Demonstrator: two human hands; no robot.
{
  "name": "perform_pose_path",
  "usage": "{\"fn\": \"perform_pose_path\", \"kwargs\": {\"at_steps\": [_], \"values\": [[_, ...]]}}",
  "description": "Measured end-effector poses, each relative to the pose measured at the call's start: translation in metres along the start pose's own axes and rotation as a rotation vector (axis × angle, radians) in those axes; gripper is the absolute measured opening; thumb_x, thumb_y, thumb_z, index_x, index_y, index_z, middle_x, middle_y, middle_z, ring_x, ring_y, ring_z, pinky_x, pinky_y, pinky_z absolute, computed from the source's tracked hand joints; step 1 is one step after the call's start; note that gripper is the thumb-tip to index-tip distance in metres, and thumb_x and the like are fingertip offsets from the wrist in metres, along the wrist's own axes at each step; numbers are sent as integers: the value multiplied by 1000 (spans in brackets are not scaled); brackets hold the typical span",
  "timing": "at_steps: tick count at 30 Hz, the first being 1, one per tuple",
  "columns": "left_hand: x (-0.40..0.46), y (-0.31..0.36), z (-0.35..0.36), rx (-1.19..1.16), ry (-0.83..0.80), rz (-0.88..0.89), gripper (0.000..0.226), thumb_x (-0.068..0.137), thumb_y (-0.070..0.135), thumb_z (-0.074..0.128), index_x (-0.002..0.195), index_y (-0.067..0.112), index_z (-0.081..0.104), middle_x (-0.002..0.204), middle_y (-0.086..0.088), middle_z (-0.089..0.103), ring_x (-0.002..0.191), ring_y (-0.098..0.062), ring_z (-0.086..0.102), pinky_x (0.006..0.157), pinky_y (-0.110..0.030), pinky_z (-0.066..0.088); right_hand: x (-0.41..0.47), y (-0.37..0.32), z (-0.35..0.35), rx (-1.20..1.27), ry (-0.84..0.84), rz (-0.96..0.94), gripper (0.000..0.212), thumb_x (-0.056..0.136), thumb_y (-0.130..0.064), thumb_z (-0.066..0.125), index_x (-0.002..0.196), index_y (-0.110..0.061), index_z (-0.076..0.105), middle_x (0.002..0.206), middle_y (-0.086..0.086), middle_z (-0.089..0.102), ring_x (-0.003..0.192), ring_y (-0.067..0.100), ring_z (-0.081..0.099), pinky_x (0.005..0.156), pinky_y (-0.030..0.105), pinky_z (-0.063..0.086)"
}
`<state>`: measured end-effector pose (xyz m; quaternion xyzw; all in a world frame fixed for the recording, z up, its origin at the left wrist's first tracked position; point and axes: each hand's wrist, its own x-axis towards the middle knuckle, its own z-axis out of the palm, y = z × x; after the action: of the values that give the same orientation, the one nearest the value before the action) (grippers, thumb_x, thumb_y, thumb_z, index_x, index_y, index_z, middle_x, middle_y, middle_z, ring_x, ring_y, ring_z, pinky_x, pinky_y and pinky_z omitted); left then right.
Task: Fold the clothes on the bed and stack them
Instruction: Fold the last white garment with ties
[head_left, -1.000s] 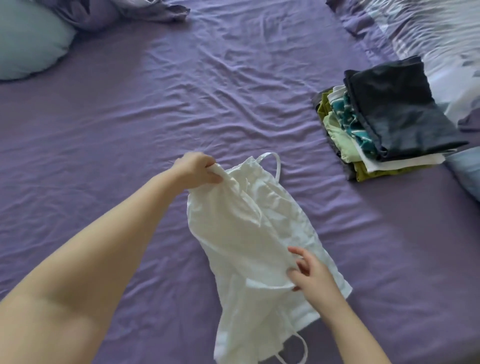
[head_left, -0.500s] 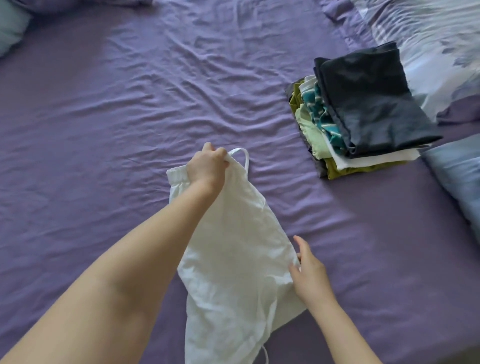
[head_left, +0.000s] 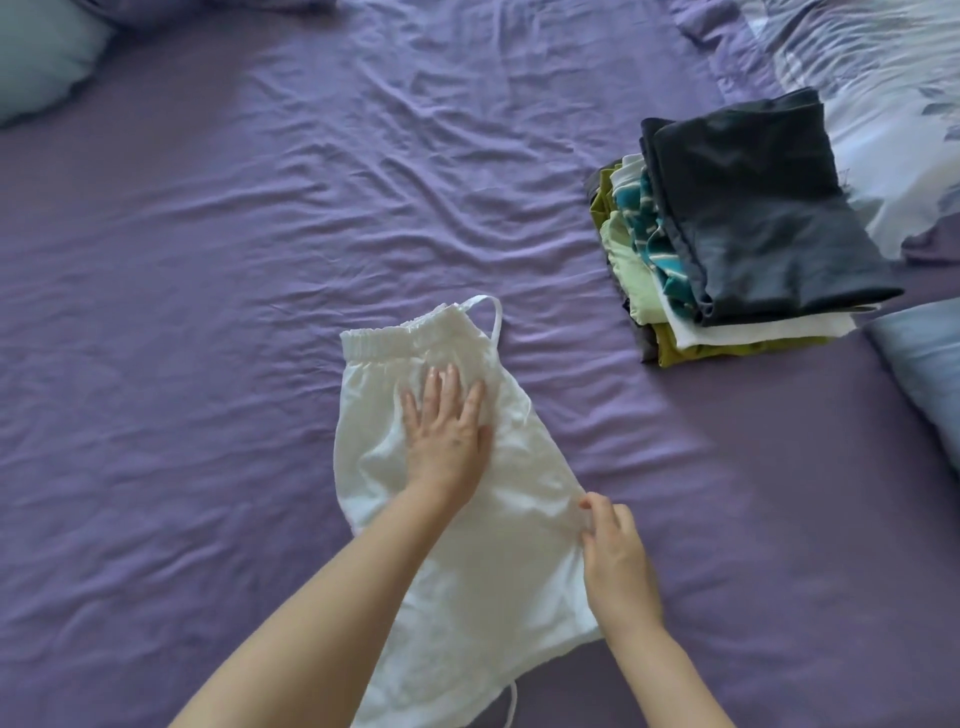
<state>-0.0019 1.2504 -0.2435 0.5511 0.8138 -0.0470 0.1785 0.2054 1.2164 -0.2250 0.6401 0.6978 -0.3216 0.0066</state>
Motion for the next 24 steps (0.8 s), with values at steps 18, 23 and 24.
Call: {"fn": "perform_pose_path", "kwargs": {"at_steps": [18,23,24], "values": [[-215,-64,22,-812,-128,-661,70,90,41,60,148,16,29,148,-6,37,135,-22,35,111,-36,30,-47,-46,50,-675,-399,-544,61,96,-43,36,150,-38,8,160,1,-9,146,31,-7,111,61,7],[-242,-77,13,-1362,-200,-702,35,95,18,55,126,31,50,124,9,60,105,-1,58,84,-17,49,-71,-72,42,-235,-541,-590,71,86,-64,46,147,-40,18,159,-6,4,146,14,0,117,38,16],[-244,-78,11,-1397,-163,-702,41,93,13,57,128,32,49,118,9,61,97,3,60,75,-12,49,-81,-76,40,-188,-612,-691,79,81,-68,49,147,-45,11,159,-10,-2,145,9,-3,117,35,17]]}}
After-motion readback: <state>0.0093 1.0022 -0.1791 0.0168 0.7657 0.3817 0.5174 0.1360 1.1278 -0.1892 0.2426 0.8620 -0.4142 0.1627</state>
